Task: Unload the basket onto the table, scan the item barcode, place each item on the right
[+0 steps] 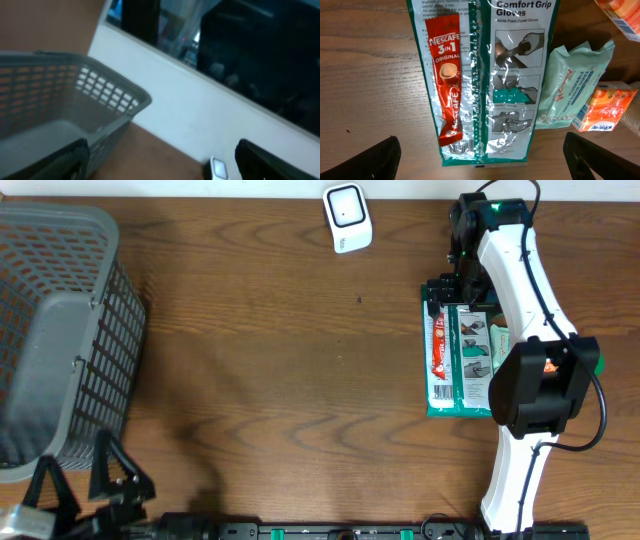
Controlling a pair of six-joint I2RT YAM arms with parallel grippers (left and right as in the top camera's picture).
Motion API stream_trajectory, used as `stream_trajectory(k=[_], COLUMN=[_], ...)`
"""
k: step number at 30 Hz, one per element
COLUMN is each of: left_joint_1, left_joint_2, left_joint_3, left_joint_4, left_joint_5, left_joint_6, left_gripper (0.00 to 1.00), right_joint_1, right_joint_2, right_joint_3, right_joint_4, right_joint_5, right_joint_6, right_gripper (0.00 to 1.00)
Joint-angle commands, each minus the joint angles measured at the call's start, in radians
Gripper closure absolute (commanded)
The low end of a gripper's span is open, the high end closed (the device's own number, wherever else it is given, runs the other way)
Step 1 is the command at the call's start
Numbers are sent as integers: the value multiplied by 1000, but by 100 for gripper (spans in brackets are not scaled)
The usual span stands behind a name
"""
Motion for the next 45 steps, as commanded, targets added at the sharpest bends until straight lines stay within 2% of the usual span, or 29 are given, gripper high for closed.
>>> stream_trajectory(k=[1,10,13,18,27,32,37,41,45], left_joint_1=[5,5,5,2,-7,-7,-8,-8,-7], left_joint_2=[-27,-36,-54,-74,-74,-74,-74,-74,-74], left_joint_3=[-171,-573,-668,-786,-919,-917,-917,-917,-917], left_joint_4=[175,816,943,1043,1033,846,705,633,597], left_joint_5=[74,205,221,221,216,213,267,382,396], left_joint_6=[17,17,17,17,41,101,227,391,459], left_gripper=[7,7,7,7,7,7,7,7,7], right_joint_1=[4,4,4,4,4,4,4,4,4], right_joint_2=[3,3,3,3,3,3,3,3,3], right_joint_3=[14,14,14,14,14,14,14,14,14], right_joint_4=[0,0,0,0,0,0,0,0,0], right_joint_5=[6,5,6,6,5,6,6,6,5], right_joint_6=[7,7,7,7,7,7,7,7,7], right_gripper=[1,1,1,1,1,1,1,1,1])
